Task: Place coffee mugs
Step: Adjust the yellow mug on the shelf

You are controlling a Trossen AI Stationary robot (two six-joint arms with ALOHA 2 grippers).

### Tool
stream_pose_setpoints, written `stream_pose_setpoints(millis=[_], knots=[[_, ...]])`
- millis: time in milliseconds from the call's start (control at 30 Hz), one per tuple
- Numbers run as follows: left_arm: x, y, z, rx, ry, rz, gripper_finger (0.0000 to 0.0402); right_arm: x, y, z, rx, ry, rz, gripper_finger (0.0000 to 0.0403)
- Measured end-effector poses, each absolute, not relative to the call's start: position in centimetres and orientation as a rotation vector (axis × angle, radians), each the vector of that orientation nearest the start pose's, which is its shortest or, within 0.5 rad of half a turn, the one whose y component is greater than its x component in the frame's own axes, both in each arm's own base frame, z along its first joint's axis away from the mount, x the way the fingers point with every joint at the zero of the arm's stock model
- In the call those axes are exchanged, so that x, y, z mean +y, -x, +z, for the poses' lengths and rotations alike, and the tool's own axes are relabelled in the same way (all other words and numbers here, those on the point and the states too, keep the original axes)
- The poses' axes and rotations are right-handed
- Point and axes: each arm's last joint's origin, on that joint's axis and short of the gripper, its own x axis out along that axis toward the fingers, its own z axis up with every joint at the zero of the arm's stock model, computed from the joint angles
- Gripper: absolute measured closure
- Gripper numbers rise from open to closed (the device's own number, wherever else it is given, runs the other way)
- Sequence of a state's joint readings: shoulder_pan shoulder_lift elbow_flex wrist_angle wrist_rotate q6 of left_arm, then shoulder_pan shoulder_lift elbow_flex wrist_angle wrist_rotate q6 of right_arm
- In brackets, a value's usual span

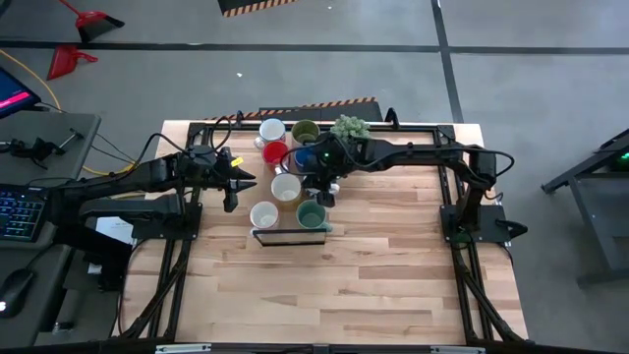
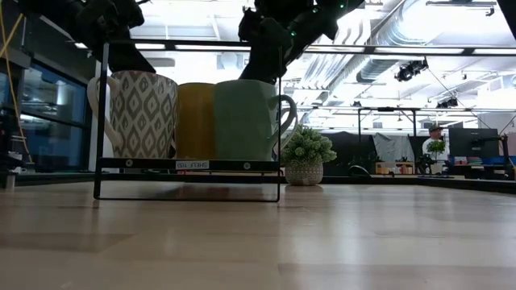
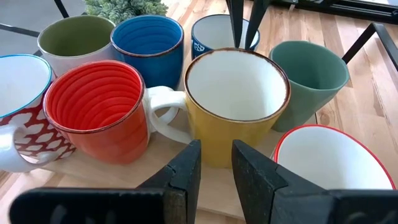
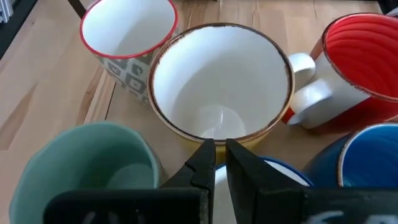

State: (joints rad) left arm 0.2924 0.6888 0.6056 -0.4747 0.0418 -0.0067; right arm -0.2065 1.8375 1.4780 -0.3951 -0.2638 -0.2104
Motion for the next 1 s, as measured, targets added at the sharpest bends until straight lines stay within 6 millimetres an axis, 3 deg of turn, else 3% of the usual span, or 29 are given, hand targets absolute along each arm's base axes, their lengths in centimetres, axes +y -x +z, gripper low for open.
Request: stream_pose_setpoints(millis=[233,1000], knots=[[4.1,-14.1,25.9,0.555,0.100,0.246,0.0323,-7.5,-40.8,25.5,0.723,0.027,0.136,0.0384],[4.1,-14.0,25.8,0.570,0.102,0.245,0.0323,-7.7,-41.4,25.8,0.655,0.046,0.130,0.0384]])
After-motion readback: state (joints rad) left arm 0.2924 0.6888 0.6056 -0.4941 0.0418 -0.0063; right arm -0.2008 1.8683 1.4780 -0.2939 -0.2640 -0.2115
